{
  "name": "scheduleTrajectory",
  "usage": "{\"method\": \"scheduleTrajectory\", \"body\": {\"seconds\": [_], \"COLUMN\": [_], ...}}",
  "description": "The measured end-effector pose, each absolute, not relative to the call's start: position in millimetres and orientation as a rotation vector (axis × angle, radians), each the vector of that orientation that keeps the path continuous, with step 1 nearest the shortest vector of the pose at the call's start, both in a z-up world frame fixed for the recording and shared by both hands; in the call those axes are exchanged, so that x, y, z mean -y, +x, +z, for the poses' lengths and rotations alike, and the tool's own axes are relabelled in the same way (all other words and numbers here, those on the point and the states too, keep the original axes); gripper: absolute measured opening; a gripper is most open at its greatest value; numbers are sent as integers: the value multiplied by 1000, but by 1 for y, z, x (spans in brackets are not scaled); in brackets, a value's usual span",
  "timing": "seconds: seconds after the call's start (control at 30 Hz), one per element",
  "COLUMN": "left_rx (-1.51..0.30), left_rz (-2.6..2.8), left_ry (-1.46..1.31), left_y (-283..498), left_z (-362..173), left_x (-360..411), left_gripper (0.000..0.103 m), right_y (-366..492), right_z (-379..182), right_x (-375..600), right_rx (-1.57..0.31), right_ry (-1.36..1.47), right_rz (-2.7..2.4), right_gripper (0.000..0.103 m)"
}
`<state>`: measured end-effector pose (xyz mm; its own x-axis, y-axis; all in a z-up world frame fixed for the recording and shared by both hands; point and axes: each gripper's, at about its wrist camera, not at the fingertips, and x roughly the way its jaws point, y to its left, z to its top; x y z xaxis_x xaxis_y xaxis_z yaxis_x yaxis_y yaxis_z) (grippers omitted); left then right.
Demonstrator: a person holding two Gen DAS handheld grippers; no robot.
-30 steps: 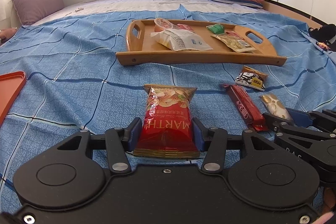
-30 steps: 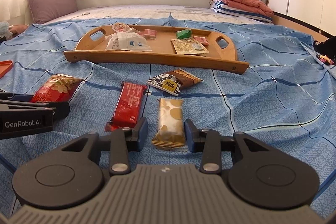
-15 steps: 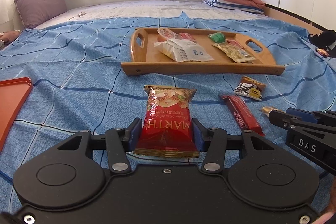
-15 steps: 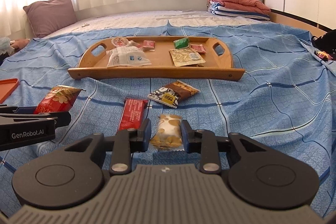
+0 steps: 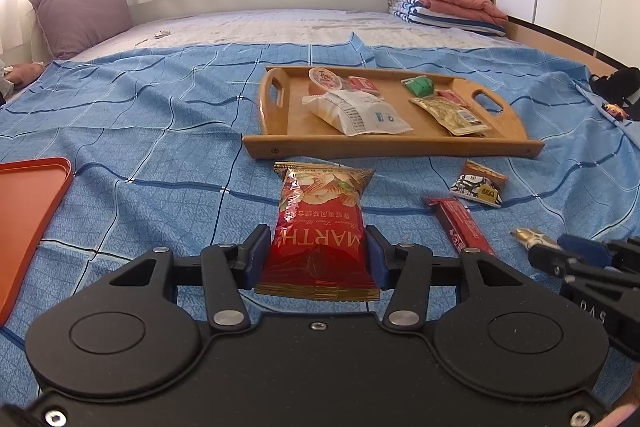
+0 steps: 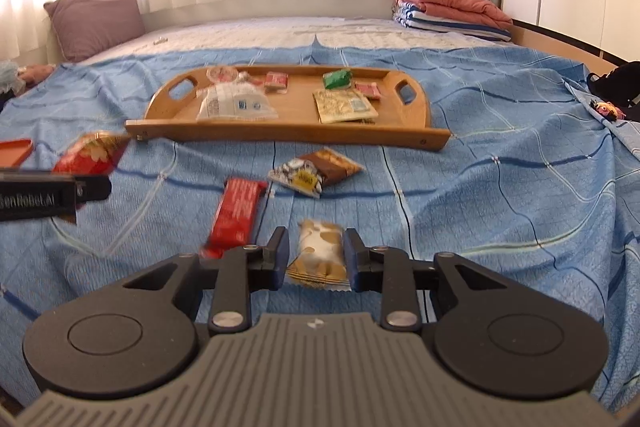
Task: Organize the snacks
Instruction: 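Carry the chips bag and wafer packet toward the wooden tray with both tools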
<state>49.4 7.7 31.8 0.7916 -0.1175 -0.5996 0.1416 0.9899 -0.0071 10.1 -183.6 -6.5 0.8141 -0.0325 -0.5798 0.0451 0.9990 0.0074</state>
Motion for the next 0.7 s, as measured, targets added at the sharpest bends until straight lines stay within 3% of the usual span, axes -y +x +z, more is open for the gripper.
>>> {"method": "scheduleTrajectory", "body": {"seconds": [0.1,0.2,0.53,0.7], "left_rx": [-652,-658,-658,-659], "left_rz": [-135,-132,-123,-122], "left_ry": [40,35,28,26], "left_y": [50,51,53,54], "left_z": [29,28,26,26], "left_x": [-8,-10,-12,-13], "left_gripper": [48,48,48,48], "right_y": [4,-2,-9,-8], "right_z": [-14,-14,-12,-8], "right_x": [187,191,229,256], "right_rx": [-637,-634,-658,-680], "right_ry": [8,-20,-34,41], "right_rz": [-44,-56,-180,-336], "right_gripper": [37,51,64,65]}}
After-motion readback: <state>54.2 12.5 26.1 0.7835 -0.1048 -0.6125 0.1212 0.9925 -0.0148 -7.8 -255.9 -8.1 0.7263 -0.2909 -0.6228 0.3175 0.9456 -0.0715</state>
